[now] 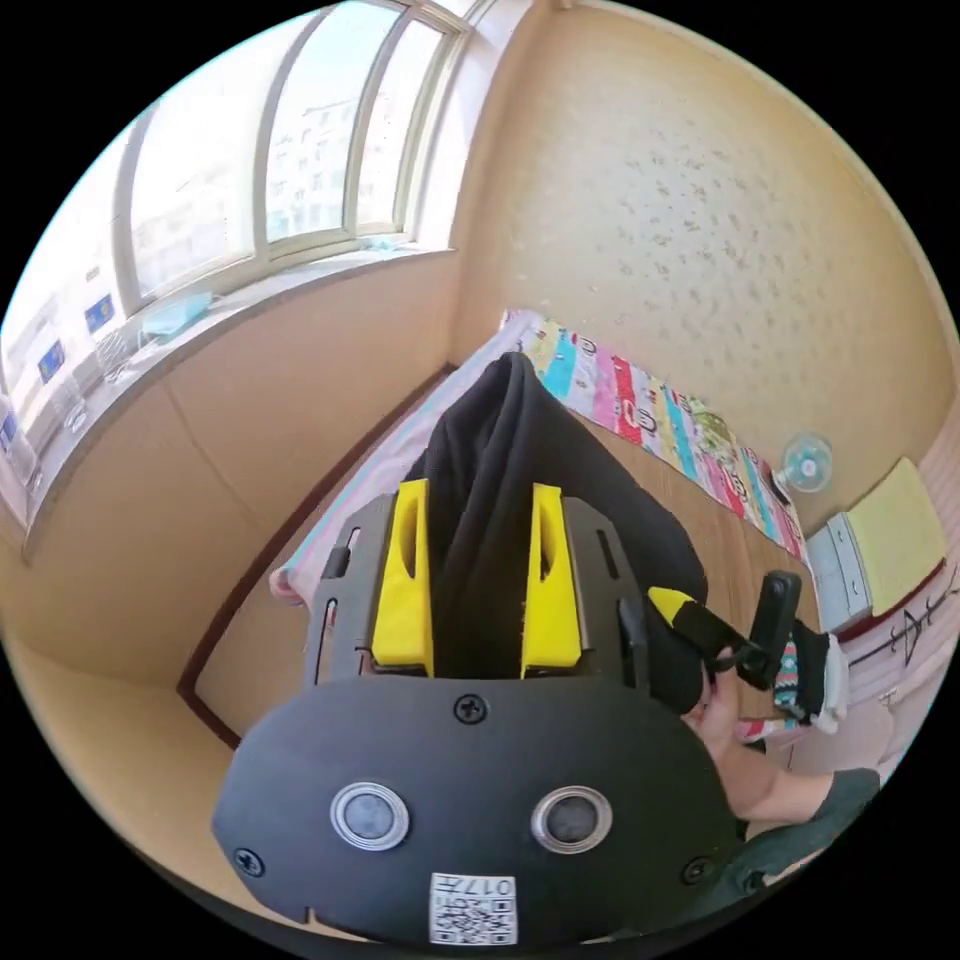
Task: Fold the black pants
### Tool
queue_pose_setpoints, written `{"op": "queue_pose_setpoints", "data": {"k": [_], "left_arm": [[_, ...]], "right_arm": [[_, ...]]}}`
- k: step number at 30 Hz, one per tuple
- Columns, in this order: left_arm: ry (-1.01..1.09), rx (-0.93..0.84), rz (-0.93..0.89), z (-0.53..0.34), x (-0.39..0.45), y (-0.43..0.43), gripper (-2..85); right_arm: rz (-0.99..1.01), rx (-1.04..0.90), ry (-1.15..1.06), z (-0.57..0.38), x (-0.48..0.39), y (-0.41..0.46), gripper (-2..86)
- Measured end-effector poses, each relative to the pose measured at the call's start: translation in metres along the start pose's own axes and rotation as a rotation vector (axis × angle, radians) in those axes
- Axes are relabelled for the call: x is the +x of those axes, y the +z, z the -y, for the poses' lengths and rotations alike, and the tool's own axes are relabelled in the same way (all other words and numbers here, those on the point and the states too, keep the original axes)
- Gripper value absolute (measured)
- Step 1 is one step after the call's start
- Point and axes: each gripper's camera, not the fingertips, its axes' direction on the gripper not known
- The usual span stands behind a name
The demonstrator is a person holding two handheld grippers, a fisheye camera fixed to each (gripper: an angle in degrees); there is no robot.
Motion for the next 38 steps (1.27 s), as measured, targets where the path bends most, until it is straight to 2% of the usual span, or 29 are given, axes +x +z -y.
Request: {"op": "queue_pose_setpoints", "data": {"k": [1,2,4,5,8,15,18,20,24,29,33,38], "left_arm": [[-0.024,-0.033,0.069,-0.004,-0.012,0.033,14.6],[-0.036,-0.144,0.112,-0.012,-0.022,0.079,14.7],[-0.056,-0.334,0.169,-0.036,-0.032,0.146,15.4],[-0.081,-0.200,0.179,-0.056,-0.038,0.140,15.9],[-0.115,-0.007,0.164,-0.089,-0.045,0.116,16.2],[-0.172,0.151,0.012,-0.146,-0.053,0.050,16.0],[-0.229,0.307,-0.052,-0.209,-0.049,-0.004,15.9],[-0.246,0.368,-0.200,-0.271,-0.037,-0.032,14.4],[-0.220,0.293,-0.415,-0.364,0.005,-0.027,11.6],[-0.136,0.038,-0.562,-0.483,0.099,0.029,2.2],[-0.033,-0.079,-0.697,-0.524,0.155,0.052,-0.6],[0.222,-0.102,-0.762,-0.528,0.221,0.037,-1.0]], "right_arm": [[-0.047,-0.032,0.006,-0.002,0.007,0.015,8.0],[-0.118,-0.123,0.019,-0.010,0.024,0.044,7.9],[-0.031,-0.196,-0.022,-0.026,0.045,0.060,8.2],[0.038,-0.206,-0.020,-0.037,0.057,0.055,8.3],[0.152,-0.199,-0.056,-0.063,0.076,0.015,6.9],[0.024,-0.191,-0.180,-0.142,0.116,-0.130,1.2],[-0.104,-0.213,-0.230,-0.185,0.121,-0.204,0.8],[-0.208,-0.199,-0.193,-0.215,0.129,-0.253,0.6],[-0.384,-0.075,-0.024,-0.283,0.150,-0.371,0.8],[-0.722,0.096,0.186,-0.343,0.159,-0.489,3.1],[-0.910,0.391,0.363,-0.387,0.143,-0.596,7.3],[-0.935,0.732,0.546,-0.449,0.137,-0.698,12.1]]}}
